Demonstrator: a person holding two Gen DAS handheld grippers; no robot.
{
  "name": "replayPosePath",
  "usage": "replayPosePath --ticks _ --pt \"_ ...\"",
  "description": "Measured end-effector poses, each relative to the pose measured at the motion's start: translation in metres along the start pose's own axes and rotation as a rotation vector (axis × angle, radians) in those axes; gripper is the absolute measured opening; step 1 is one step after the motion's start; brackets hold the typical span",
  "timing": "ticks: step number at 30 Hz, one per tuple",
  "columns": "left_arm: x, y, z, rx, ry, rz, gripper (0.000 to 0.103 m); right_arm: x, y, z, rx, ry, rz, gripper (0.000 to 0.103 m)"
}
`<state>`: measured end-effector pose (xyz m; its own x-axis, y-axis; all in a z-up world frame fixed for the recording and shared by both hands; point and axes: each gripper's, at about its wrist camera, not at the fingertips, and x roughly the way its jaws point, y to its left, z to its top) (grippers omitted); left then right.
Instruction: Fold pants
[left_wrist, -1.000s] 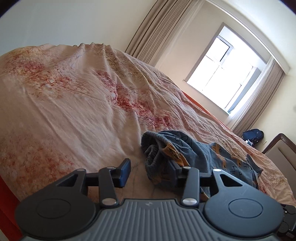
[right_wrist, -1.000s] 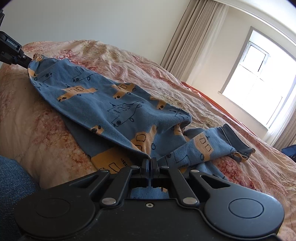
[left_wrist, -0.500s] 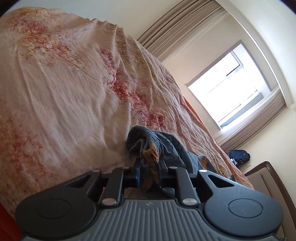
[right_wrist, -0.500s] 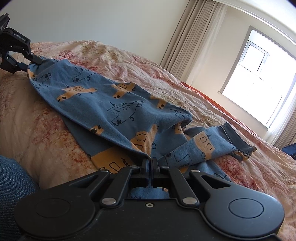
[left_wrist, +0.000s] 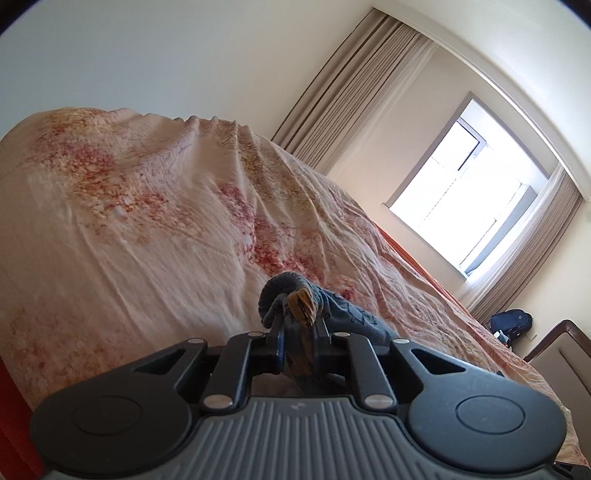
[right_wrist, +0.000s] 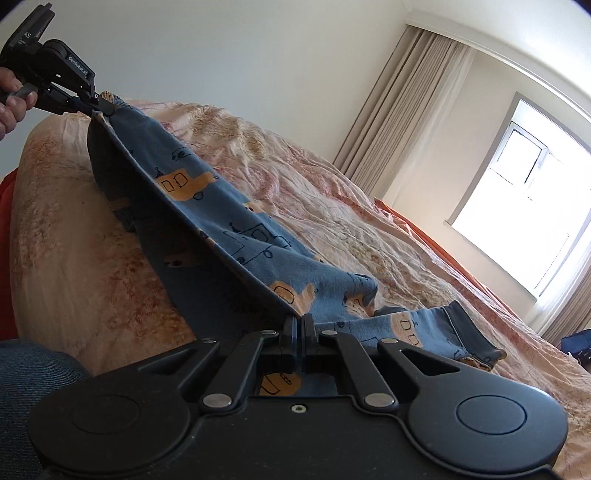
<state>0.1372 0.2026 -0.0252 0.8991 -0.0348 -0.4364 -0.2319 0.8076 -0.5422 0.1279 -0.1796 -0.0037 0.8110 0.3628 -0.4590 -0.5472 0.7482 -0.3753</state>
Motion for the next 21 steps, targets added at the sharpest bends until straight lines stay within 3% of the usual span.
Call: replayPosePath --ticks 3,7,9,10,12,13,14,18,20,21 --pt "0.011 0.008 -0.009 -0.006 0.055 0.036 0.014 0.007 0.007 -0.002 -0.015 0.026 0.027 0.000" --pt "0.005 0.001 -0.016 0.057 0.058 0.053 0.019 0.014 0.006 -0.010 0.029 0.056 0.052 0.002" --pt "0.002 -0.001 -0.017 0.059 0.062 0.062 0.040 0.012 0.003 -0.012 0.052 0.054 0.058 0.010" --pt "-0.001 -0.002 -0.017 0.057 0.061 0.070 0.046 0.010 0.002 -0.013 0.061 0.051 0.055 0.019" --pt "-0.008 -0.008 -0.019 0.071 0.048 0.082 0.071 0.005 -0.001 -0.016 0.089 0.041 0.044 0.030" --pt "-0.011 -0.012 -0.020 0.083 0.040 0.093 0.080 0.003 -0.004 -0.018 0.110 0.038 0.041 0.044" --pt "-0.015 -0.017 -0.022 0.102 0.029 0.103 0.083 0.000 -0.007 -0.020 0.129 0.035 0.032 0.058" --pt "-0.030 -0.048 -0.033 0.216 -0.031 0.138 0.099 -0.017 -0.020 -0.031 0.221 0.015 -0.021 0.082" --pt "-0.033 -0.069 -0.040 0.291 -0.053 0.129 0.101 -0.028 -0.030 -0.040 0.276 0.004 -0.063 0.099" --pt "-0.032 -0.079 -0.044 0.321 -0.053 0.116 0.102 -0.034 -0.035 -0.045 0.307 -0.004 -0.085 0.101"
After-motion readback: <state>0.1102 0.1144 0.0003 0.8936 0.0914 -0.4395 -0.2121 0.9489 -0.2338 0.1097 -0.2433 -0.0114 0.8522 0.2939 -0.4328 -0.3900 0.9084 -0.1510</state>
